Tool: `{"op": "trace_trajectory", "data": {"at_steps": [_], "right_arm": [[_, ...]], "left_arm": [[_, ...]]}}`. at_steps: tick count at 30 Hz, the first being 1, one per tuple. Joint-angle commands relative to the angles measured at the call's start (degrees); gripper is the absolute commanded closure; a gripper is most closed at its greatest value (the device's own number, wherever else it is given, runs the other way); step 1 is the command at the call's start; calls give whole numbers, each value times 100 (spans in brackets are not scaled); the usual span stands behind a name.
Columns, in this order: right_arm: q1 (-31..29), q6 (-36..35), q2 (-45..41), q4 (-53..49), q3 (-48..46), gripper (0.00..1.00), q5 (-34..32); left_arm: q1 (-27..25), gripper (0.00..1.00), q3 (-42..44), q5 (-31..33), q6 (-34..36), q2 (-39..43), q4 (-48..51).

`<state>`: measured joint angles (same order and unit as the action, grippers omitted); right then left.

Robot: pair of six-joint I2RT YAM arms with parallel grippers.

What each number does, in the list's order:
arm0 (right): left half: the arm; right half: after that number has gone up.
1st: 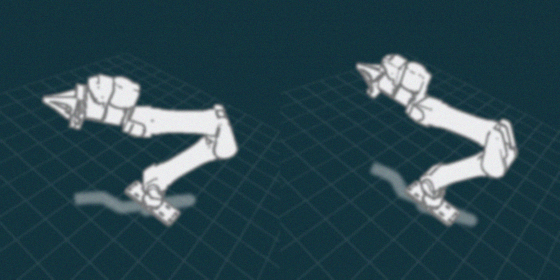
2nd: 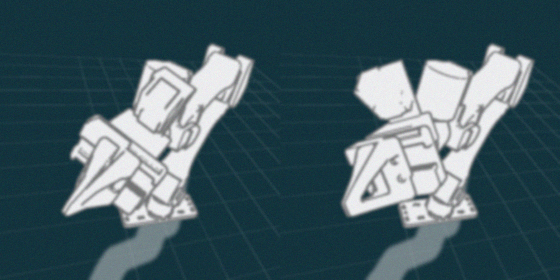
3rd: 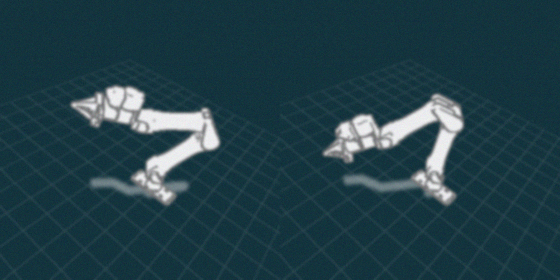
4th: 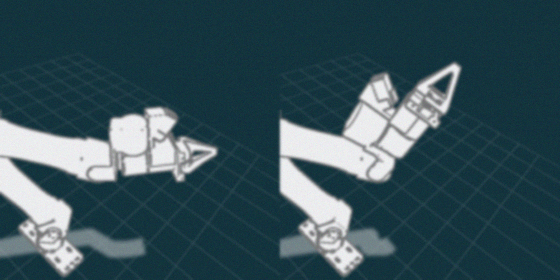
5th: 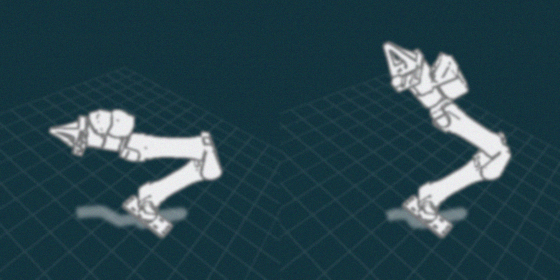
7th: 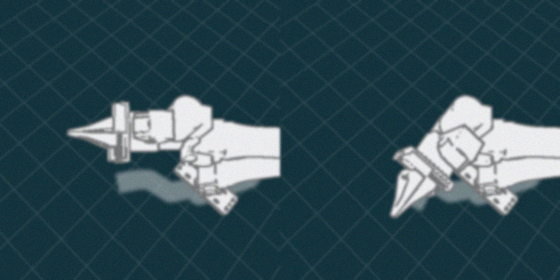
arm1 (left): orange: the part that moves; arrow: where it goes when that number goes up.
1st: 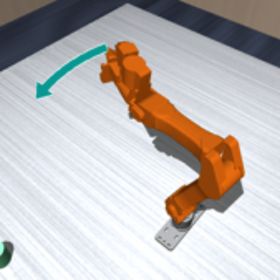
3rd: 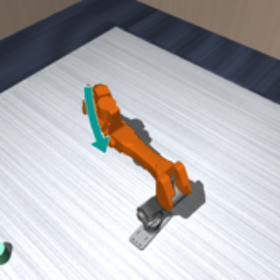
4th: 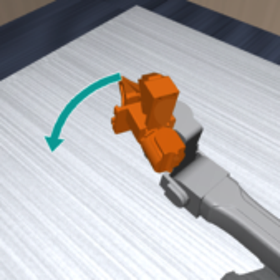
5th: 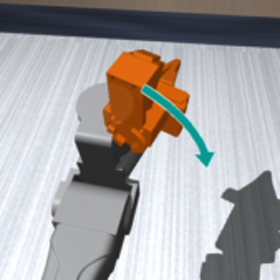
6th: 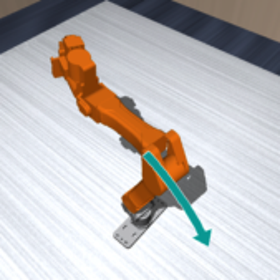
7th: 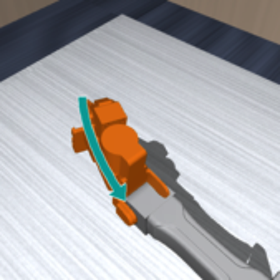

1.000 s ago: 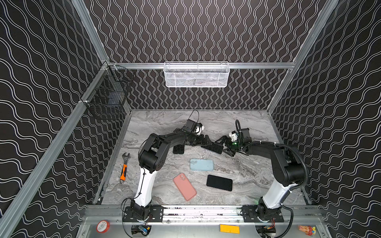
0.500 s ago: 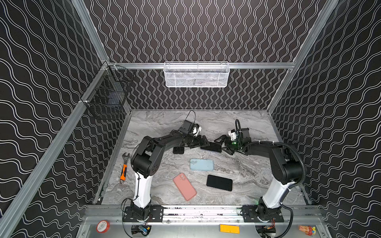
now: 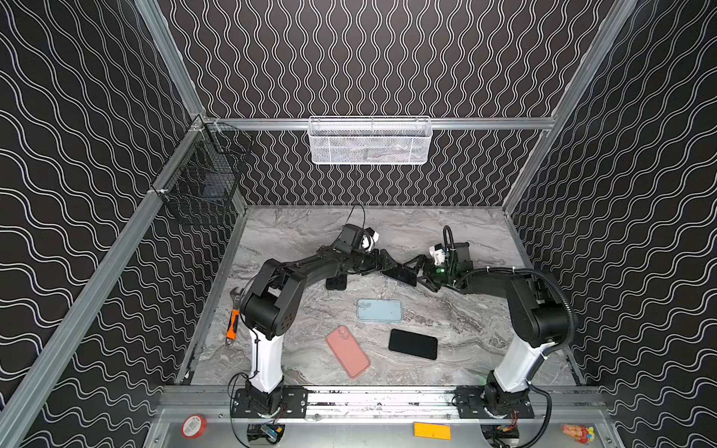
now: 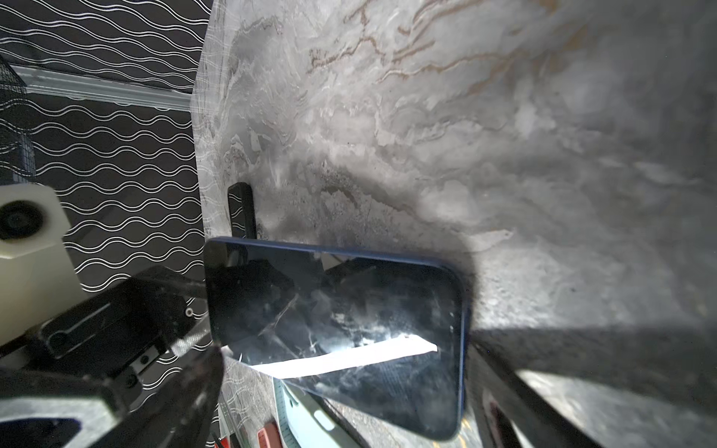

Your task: Put the phone into the phone case

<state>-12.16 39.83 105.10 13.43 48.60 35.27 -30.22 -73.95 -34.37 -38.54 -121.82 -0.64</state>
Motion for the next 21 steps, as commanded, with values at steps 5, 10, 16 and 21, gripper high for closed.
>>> {"op": "trace_trajectory", "data": {"at_steps": [5,10,16,21], "right_arm": [[-14,16,176,-1246,-123,0,-539],[-15,-2,154,-1261,-99,0,-538],[-17,7,177,-1229,-112,1,-515],[-13,7,191,-1220,-96,1,-503]], "left_arm": [[-14,43,-7,-159,-160,31,-367],[-33,55,-50,-182,-188,-11,-353],[-74,62,-101,-171,-152,-91,-234],[-116,63,-127,-152,-125,-127,-128]]}}
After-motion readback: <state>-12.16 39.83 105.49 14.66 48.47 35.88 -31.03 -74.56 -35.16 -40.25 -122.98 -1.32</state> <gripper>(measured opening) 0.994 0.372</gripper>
